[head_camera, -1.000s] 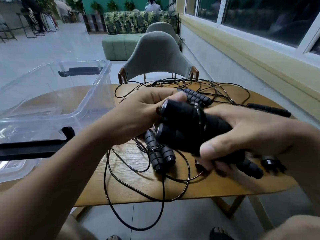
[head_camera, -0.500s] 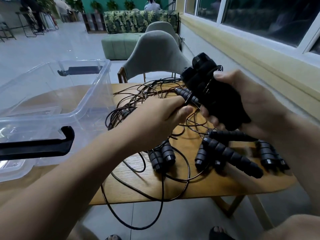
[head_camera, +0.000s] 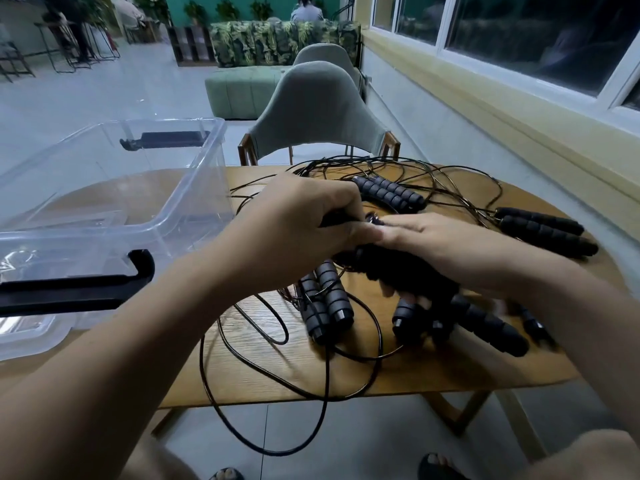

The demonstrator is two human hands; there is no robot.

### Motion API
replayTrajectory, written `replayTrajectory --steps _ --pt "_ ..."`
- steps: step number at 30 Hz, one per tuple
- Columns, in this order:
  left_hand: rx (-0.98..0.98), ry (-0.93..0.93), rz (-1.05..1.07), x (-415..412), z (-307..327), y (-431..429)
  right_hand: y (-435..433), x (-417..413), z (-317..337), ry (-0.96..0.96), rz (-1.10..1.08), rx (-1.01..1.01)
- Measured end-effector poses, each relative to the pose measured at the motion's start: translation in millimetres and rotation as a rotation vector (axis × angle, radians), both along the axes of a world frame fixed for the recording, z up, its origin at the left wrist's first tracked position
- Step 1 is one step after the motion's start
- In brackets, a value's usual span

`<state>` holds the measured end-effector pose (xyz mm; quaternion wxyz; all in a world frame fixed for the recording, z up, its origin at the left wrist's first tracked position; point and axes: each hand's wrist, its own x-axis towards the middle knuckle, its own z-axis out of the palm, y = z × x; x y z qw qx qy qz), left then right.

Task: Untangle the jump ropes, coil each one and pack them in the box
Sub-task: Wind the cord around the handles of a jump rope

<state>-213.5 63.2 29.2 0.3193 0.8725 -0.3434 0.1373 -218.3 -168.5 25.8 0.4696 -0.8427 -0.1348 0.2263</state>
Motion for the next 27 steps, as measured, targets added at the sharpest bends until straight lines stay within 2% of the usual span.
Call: replayTrajectory --steps 6,12,17,20,27 --pt "-0.017 0.065 -0.085 2.0 0.5 4.2 -0.7 -6.4 1.9 0.11 0.174 0.018" --pt "-0.032 0.177 -0.156 -0.2 2.5 3.1 1.4 -10.9 4.2 0.223 0.251 0.043" --pt "-0.141 0.318 -0.242 -3.4 8.3 3.0 1.7 -20.6 15.3 0.057 0.372 -0.079" --pt "-0.179 0.414 -0.286 -2.6 8.2 2.7 1.3 -24.3 18.7 0.022 0.413 -0.118" --pt "-0.274 0.632 -0.379 2.2 1.9 1.5 -1.6 -33.9 29.5 0.026 0.501 -0.026"
